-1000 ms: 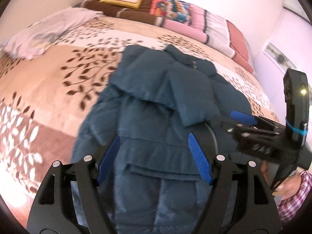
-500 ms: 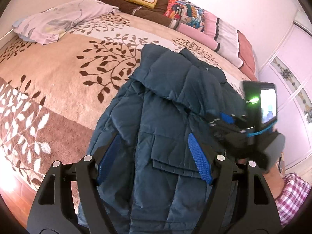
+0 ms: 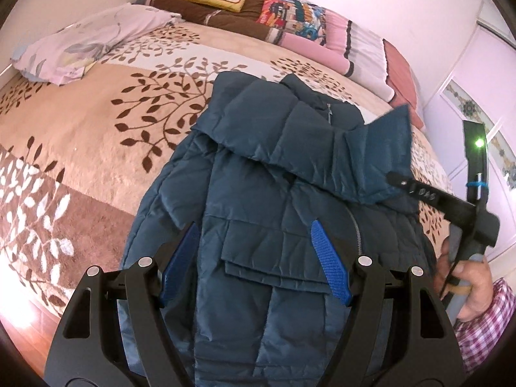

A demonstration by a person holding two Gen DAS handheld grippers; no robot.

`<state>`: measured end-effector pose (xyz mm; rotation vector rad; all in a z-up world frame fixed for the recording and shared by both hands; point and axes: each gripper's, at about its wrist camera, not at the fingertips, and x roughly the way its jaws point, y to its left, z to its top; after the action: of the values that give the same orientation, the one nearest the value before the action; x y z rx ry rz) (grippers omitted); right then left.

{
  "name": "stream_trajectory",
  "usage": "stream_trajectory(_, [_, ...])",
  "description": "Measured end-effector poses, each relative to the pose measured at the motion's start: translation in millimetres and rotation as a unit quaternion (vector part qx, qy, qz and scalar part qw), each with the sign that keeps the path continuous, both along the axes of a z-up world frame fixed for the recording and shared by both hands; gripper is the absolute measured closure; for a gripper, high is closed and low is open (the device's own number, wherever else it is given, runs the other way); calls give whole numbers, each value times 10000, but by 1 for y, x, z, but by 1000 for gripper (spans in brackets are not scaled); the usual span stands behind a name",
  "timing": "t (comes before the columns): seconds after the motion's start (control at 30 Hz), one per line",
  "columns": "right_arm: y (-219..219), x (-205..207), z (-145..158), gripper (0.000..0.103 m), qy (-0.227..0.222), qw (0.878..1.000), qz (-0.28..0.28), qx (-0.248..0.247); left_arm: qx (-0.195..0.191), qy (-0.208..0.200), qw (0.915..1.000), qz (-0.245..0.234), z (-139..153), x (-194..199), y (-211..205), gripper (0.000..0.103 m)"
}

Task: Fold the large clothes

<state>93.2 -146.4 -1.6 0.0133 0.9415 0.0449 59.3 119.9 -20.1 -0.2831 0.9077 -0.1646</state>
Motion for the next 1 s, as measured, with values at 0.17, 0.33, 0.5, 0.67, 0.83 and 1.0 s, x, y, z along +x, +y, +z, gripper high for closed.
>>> stream_trajectory(0.17, [-60,-3,-2,81,164,9952,-628,737,184,108,9998,40,-1,2,-6,31])
stream_trajectory(0.33, [-101,-4,-14,83,300,9864,-1142,1147,338,184,9993,24,-4,3,-14,31])
stream_trajectory(0.5, [-127,-4,-24,83,394,9793,-1444,1362,442,274,9986,-24,-9,5,-20,31])
stream_trajectory(0.67, [-143,-7,-29,83,475,9746,-1620,1470,522,311,9981,-26,-10,8,-23,31])
stream_trajectory(0.83, [-172,-20,-27,67,419,9683,-1797,1683,518,348,9981,10,-13,14,-20,31])
stream_trajectory(1.0, [-198,-43,-27,39,265,9558,-1977,2161,558,380,9977,101,-17,25,-15,30])
